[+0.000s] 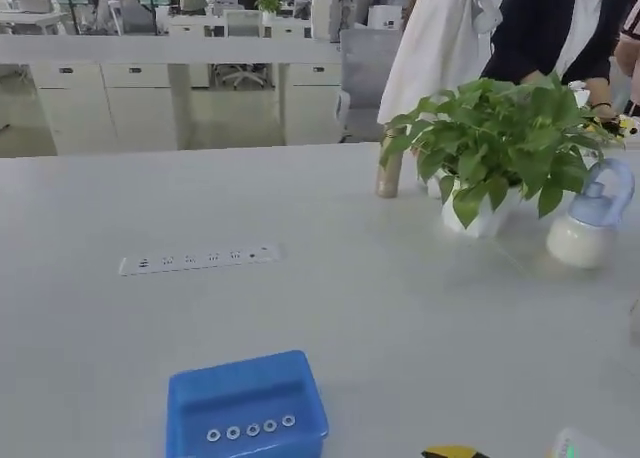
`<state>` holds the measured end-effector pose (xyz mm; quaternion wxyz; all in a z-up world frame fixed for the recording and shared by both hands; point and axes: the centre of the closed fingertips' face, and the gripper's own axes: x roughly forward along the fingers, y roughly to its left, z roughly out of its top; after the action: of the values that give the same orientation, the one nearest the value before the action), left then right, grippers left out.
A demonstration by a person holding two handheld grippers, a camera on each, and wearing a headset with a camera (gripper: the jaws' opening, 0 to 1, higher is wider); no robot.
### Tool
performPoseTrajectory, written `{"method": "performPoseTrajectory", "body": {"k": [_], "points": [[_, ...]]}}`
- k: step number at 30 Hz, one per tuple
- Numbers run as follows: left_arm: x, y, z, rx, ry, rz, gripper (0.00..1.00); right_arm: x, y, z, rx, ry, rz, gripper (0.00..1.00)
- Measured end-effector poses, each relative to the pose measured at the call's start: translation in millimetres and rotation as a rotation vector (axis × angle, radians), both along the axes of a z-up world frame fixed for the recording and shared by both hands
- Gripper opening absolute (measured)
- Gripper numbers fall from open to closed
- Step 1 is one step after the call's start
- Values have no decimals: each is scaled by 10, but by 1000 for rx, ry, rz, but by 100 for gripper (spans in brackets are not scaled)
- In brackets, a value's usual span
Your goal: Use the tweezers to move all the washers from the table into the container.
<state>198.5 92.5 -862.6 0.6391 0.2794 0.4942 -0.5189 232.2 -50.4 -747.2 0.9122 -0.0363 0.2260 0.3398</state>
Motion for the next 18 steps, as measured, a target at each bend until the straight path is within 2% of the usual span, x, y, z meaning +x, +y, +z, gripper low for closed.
{"method": "performPoseTrajectory", "body": {"k": [3,6,9,12,14,18], "points": [[-4,15,0,31,29,8,0,-19,-15,42,-4,-11,-11,48],[-6,41,0,77,34,-6,0,-39,-59,74,-3,-24,-26,48],[-7,37,1,97,44,-2,0,-82,-118,80,-7,-35,-49,48],[-6,40,0,116,44,15,0,-105,-194,46,-21,-29,-78,48],[-4,40,3,125,39,24,0,-96,-205,76,-30,-41,-83,48],[8,51,5,119,29,61,0,-79,-203,68,-52,-50,-77,48]]}}
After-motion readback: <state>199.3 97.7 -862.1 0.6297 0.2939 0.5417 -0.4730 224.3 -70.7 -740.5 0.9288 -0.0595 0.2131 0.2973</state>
